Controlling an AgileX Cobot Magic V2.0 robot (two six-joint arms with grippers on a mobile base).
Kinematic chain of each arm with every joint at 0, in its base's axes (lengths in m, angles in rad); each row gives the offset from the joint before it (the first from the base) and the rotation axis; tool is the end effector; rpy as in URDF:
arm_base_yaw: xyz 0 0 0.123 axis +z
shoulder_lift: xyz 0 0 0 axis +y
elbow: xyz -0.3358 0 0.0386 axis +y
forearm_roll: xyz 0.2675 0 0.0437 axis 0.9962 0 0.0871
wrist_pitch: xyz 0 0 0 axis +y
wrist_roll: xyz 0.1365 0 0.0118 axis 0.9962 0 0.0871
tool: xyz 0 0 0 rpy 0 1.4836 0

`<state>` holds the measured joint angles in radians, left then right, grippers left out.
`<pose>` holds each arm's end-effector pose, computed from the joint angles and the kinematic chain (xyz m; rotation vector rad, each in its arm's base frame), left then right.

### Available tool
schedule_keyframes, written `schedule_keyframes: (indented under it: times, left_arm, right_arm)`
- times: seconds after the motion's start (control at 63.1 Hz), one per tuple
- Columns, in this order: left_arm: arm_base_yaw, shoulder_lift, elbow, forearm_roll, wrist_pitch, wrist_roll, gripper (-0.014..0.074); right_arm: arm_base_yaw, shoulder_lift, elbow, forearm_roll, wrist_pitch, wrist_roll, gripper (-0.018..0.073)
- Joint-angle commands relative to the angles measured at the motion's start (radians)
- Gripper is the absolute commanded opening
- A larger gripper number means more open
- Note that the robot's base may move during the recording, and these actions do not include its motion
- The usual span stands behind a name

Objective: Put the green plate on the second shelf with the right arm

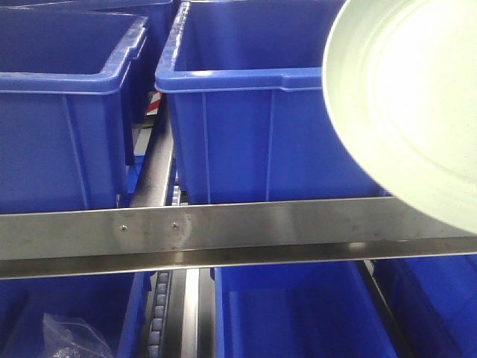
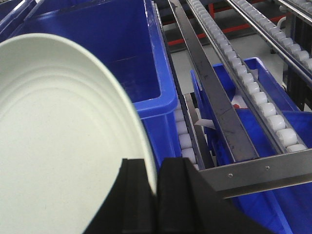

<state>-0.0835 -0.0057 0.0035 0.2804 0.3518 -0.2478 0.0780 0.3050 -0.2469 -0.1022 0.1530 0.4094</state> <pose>0.0644 0.0078 0.1701 0.0232 1.8194 0.0393 0.0967 0.0054 0.2718 0.2072 1.6888 0.2758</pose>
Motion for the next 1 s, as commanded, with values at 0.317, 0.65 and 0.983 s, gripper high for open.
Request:
schedule_keyframes:
  times: [0.317,0.65,0.983]
  left_arm:
    - [-0.007,-0.023,0.041,0.004,-0.058,-0.002,0.0125]
    - [-0.007,-0.023,0.041,0.004,-0.058,-0.002,0.0125]
    - [-0.007,-0.023,0.041,0.004,-0.058,-0.002,0.0125]
  right_arm:
    - [-0.008,0.002,-0.035,-0.005,-0.110,0.001,0.0048]
    - [-0.008,0.002,-0.035,-0.005,-0.110,0.001,0.0048]
    - [-0.008,0.002,-0.035,-0.005,-0.110,0.001,0.0048]
